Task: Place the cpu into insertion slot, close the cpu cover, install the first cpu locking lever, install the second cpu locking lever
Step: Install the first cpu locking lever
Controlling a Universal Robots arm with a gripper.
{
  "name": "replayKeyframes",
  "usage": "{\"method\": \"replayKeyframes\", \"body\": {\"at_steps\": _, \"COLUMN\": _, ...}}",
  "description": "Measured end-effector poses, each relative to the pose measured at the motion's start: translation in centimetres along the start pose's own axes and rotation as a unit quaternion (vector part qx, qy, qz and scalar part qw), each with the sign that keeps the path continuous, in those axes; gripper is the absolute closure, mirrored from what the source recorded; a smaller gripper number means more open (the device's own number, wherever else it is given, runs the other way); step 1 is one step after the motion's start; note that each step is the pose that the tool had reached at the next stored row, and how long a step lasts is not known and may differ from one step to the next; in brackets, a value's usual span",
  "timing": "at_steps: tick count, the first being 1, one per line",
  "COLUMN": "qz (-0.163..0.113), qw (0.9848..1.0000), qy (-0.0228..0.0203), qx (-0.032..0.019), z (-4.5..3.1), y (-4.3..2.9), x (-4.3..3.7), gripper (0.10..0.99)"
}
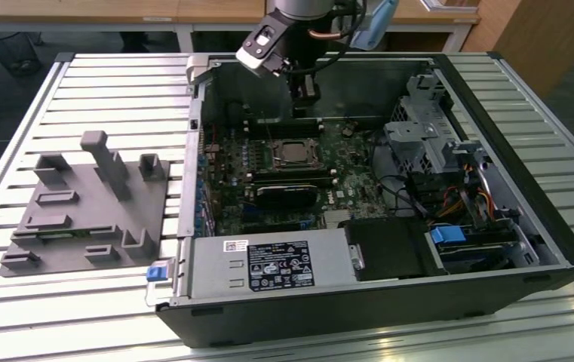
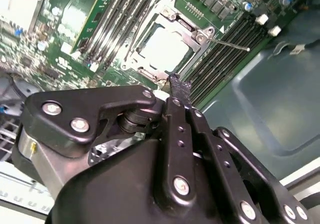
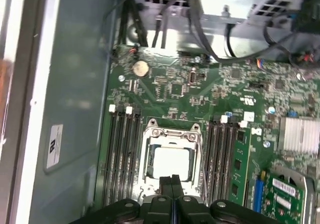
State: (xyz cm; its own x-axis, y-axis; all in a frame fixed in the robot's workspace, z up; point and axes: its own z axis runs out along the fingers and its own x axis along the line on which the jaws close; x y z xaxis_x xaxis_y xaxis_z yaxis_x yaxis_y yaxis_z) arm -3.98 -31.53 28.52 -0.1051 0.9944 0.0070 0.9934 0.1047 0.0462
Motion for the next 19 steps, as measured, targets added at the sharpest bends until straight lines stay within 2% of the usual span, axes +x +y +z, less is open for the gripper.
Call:
{"method": "replayKeyframes", "body": {"at_steps": 4, "qz": -0.036, "qw": 0.9994, "qy": 0.0016, "qx": 0.0003, "z": 0.03, "y": 0.00, "x": 0.00, "gripper": 0.980}}
{"method": "replayKeyframes", "body": {"at_steps": 9, "qz": -0.081, "qw": 0.9967, "qy": 0.0038, "qx": 0.0005, "z": 0.05, "y": 0.00, "x": 0.00, "gripper": 0.980}}
{"method": "replayKeyframes", "body": {"at_steps": 14, "qz": -0.123, "qw": 0.9924, "qy": 0.0057, "qx": 0.0009, "z": 0.05, "y": 0.00, "x": 0.00, "gripper": 0.980}}
{"method": "replayKeyframes", "body": {"at_steps": 19, "qz": -0.167, "qw": 0.9859, "qy": 0.0077, "qx": 0.0011, "z": 0.07, "y": 0.00, "x": 0.00, "gripper": 0.980}}
